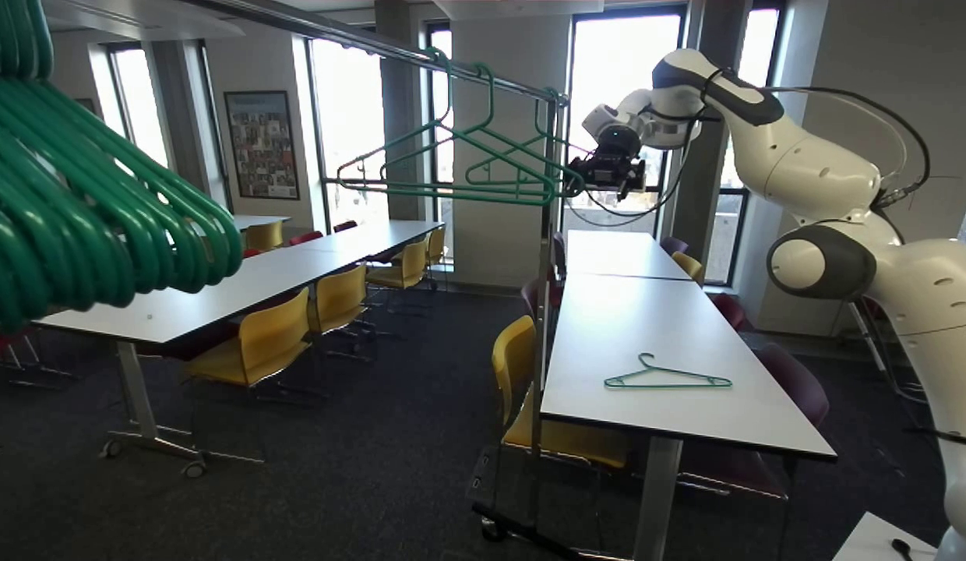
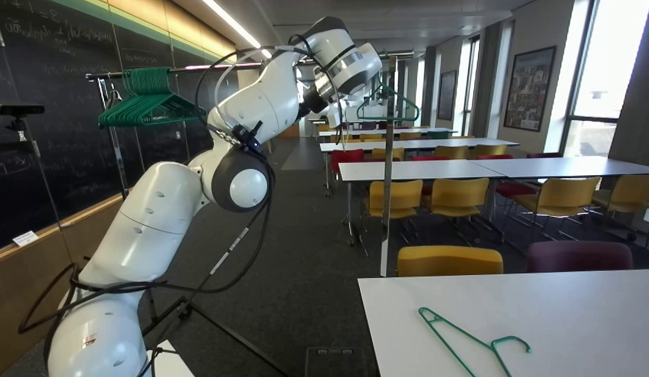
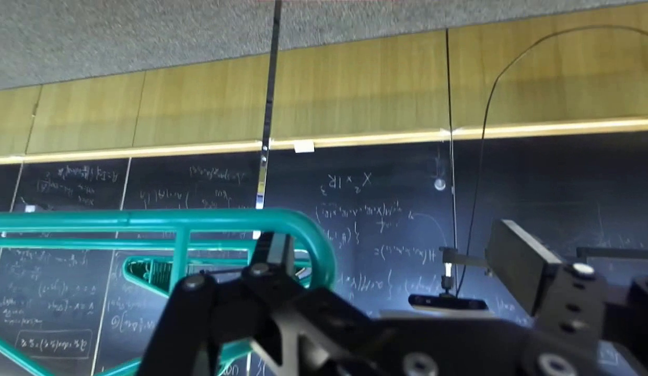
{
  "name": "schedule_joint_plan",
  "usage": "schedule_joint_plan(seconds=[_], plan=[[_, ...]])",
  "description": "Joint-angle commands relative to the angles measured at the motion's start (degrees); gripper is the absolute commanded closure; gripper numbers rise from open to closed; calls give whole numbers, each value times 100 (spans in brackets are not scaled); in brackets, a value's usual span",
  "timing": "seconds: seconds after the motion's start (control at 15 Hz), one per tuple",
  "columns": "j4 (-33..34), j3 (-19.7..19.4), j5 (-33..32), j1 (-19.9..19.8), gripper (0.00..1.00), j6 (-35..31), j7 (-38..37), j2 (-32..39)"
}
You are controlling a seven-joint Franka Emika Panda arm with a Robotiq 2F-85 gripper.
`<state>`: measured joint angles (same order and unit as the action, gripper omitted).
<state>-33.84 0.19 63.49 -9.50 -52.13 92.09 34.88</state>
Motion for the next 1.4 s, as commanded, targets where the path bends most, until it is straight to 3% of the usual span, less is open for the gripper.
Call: schedule_joint_plan(seconds=[0.0, 0.4, 0.53, 1.07, 1.33], plan=[[238, -353, -698, 141, 0, -221, 671, -154], [695, -678, -1493, 394, 0, -843, 1709, -83], [530, -346, -958, 176, 0, -553, 2077, -75], [428, 173, 329, -259, 0, -344, 2995, 125], [657, -433, -424, -162, 0, -862, 2981, 68]])
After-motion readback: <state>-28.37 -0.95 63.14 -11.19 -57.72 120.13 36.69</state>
